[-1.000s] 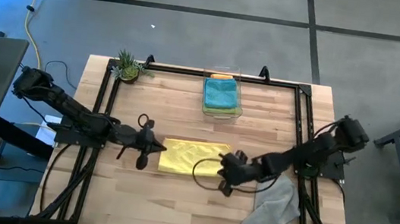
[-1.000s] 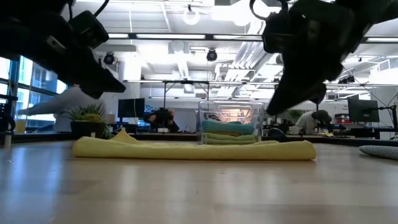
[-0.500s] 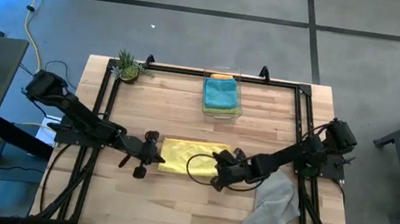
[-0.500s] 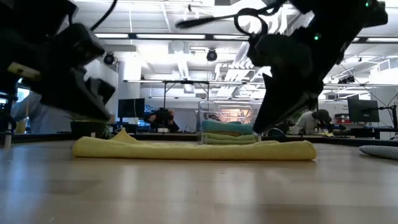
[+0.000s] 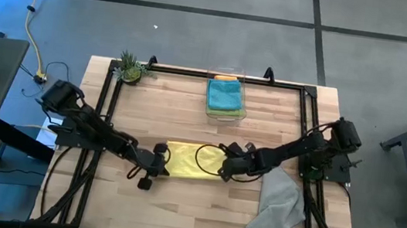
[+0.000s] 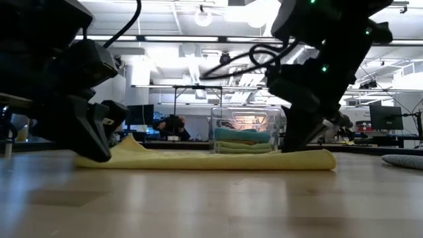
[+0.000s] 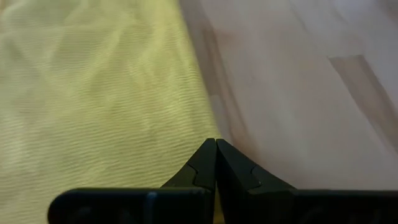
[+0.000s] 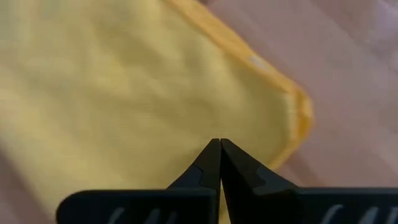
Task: Fold microfiber towels
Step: Fold the yellow microfiber cloth
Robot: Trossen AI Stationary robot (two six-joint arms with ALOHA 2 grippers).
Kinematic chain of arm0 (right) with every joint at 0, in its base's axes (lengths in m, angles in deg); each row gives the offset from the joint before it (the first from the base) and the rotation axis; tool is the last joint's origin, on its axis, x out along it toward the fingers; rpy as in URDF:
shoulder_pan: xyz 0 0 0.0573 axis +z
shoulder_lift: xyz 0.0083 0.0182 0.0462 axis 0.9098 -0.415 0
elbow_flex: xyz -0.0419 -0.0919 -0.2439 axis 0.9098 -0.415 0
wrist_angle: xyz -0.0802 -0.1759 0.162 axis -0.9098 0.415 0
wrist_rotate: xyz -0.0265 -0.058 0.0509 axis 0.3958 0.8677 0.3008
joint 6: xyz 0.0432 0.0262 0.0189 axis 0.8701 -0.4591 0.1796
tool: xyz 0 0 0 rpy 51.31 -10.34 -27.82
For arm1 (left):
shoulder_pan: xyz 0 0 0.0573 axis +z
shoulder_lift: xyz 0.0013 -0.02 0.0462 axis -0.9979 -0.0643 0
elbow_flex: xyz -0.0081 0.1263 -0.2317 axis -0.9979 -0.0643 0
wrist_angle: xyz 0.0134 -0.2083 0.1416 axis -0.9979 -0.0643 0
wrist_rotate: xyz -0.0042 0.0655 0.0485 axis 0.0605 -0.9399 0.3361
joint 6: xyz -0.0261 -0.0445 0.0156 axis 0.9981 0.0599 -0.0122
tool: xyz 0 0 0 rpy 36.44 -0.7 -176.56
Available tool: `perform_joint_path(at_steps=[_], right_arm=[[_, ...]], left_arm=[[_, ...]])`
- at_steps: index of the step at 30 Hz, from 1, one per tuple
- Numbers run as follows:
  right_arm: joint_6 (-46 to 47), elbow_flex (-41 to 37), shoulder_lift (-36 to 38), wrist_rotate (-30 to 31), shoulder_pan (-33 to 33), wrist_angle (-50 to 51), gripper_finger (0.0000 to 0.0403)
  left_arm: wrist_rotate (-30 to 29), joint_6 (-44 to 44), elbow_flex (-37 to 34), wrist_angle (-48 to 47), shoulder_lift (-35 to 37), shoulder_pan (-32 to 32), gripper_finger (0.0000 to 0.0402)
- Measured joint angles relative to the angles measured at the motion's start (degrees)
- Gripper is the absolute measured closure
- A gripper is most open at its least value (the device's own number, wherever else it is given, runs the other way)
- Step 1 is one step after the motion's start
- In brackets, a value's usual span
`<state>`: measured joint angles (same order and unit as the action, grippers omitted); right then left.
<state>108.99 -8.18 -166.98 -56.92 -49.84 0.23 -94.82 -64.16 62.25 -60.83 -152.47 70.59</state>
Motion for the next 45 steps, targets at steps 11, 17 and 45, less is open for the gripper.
perform_joint_path(at_steps=[11,17,45], right_arm=[[-3.7,0.0,0.0,-0.1,-4.9,1.3,0.0403],[-7.5,0.0,0.0,-0.1,-7.7,1.0,0.0403],[-19.2,-5.9,4.0,-6.4,1.1,-24.0,0.0403]], left_arm=[[-1.6,5.0,3.8,0.3,-4.7,-5.1,0.0402],[-1.8,5.8,7.5,0.1,-7.6,-6.8,0.0401],[2.2,6.3,-0.8,-4.5,12.9,3.6,0.0401]])
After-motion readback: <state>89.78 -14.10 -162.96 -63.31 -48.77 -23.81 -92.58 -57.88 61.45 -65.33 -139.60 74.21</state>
